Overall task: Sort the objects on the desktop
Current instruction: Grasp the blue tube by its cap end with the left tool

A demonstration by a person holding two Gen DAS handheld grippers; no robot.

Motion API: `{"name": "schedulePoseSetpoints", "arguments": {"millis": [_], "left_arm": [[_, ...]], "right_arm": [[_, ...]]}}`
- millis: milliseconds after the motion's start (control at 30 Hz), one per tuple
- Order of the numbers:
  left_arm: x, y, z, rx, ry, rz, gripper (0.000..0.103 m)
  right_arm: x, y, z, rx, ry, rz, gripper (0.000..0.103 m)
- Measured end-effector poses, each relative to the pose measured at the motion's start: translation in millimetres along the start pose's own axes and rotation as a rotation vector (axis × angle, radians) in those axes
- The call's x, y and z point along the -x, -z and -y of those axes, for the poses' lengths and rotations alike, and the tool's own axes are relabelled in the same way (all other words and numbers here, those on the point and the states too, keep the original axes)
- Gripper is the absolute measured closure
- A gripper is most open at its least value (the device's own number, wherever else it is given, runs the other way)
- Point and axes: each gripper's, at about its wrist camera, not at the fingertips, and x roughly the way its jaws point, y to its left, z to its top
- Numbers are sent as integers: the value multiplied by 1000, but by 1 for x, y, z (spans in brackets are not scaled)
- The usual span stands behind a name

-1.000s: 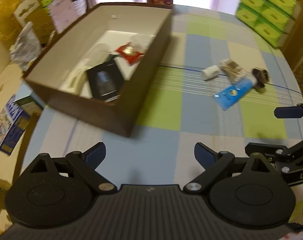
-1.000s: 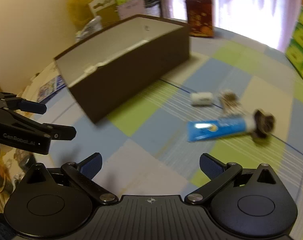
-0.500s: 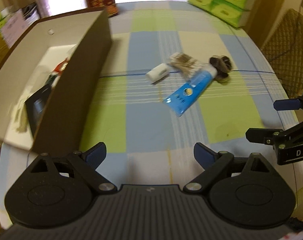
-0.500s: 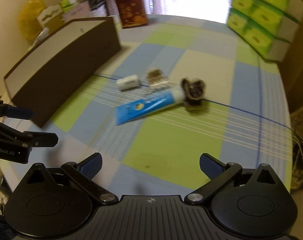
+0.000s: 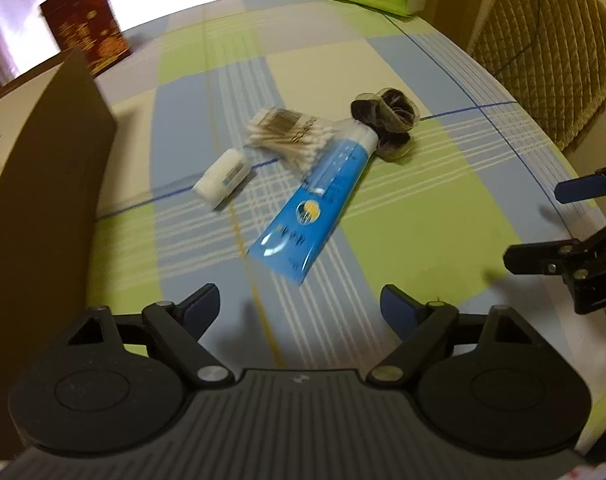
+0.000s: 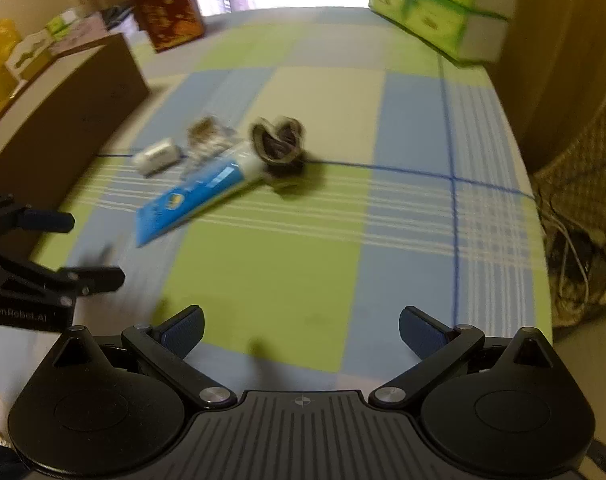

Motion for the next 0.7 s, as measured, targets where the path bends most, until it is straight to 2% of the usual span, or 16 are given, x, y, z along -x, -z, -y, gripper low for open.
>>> {"name": "schedulePoseSetpoints", "arguments": {"millis": [167,433,467,500,600,700], "left_arm": [[-20,-20,4,-47,33,20,30],[-50,-48,10,-109,77,42,31],[-53,-49,11,-112,76,39,34],[-55,-51,11,-113,80,37,45],[-59,-48,11,-112,77,24,63],[-54,-39,12,-133,97,25,70]], "right_arm": [[-6,2,15,-46,29,-13,2],[-7,4,34,-114,63,-12,2],[-6,4,36,-121,67,-13,2],[-7,5,37,-127,70,-14,2],[-7,7,41,-140,78,-18,2],[-8,7,42,-143,80,-22,2]]}}
